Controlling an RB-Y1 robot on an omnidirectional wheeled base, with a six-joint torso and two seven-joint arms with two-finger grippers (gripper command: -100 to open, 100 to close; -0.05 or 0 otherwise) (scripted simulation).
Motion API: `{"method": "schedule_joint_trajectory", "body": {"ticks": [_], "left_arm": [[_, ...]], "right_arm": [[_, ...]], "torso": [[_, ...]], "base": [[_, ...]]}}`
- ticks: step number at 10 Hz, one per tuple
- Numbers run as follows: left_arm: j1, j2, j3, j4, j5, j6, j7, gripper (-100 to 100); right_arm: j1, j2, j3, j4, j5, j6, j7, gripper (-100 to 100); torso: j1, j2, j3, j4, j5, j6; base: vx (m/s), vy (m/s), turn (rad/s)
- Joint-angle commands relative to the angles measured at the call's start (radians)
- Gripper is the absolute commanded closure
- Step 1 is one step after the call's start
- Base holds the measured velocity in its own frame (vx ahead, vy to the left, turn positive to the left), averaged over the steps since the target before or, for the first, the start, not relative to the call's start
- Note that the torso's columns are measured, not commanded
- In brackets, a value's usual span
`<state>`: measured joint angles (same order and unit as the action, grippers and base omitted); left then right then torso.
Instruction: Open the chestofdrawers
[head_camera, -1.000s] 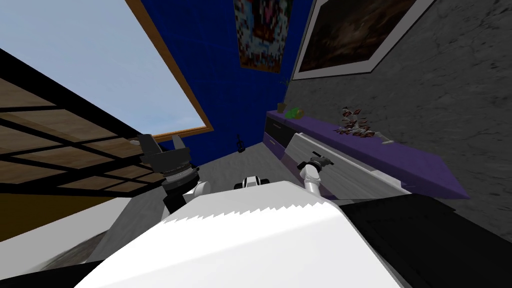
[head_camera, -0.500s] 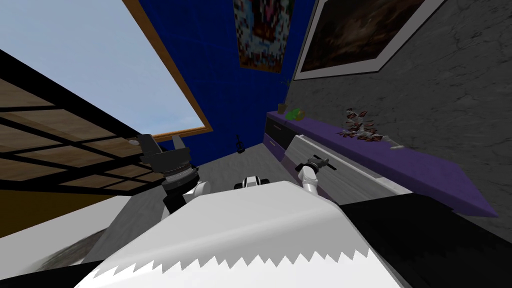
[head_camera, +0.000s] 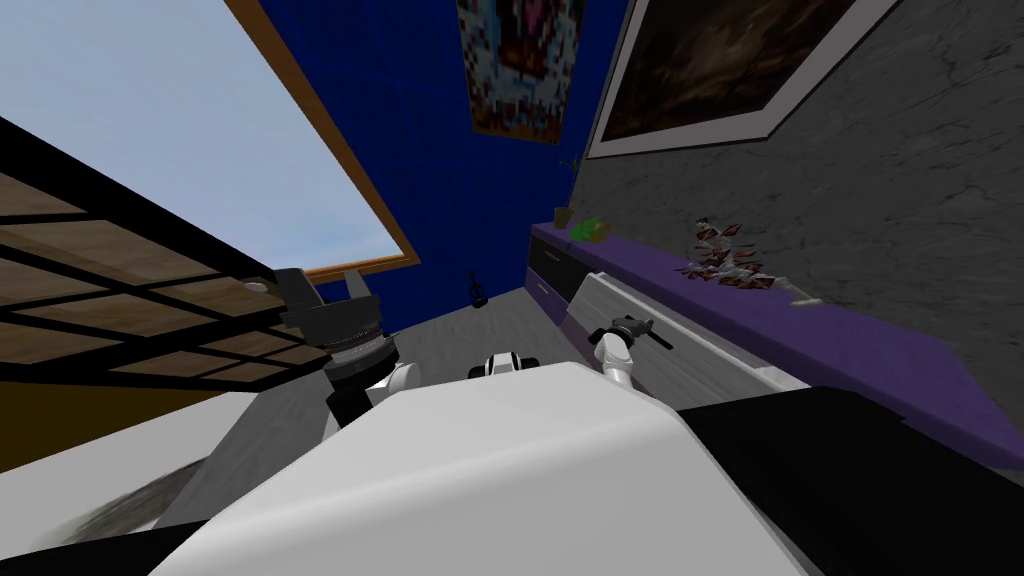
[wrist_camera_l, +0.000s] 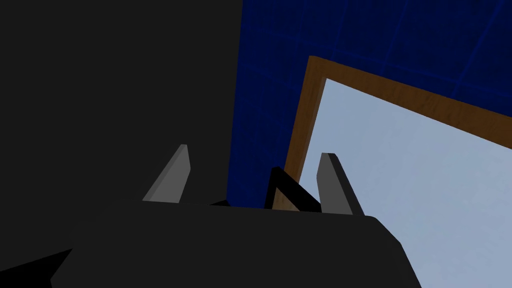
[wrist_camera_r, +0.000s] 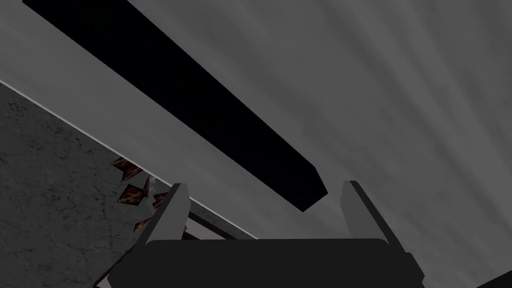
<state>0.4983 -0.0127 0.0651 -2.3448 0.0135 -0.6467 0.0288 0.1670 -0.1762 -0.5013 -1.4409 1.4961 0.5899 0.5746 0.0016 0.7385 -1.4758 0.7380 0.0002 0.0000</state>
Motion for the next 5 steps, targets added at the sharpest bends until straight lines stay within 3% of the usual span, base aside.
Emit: {"method": "schedule_joint_trajectory", "body": {"ticks": [1, 5], "left_arm": [[0.0, 0.0, 0.0, 0.0, 0.0, 0.0, 0.0, 0], [0.0, 0.0, 0.0, 0.0, 0.0, 0.0, 0.0, 0]], "right_arm": [[-0.002, 0.004, 0.001, -0.006, -0.006, -0.002, 0.011, 100], [-0.008, 0.01, -0.002, -0.021, -0.02, -0.005, 0.037, 100]], "torso": [[0.001, 0.001, 0.0, 0.001, 0.002, 0.001], [0.001, 0.0, 0.0, 0.0, 0.001, 0.0]], "base": [[-0.038, 0.102, -0.008], [-0.067, 0.185, -0.023]]}}
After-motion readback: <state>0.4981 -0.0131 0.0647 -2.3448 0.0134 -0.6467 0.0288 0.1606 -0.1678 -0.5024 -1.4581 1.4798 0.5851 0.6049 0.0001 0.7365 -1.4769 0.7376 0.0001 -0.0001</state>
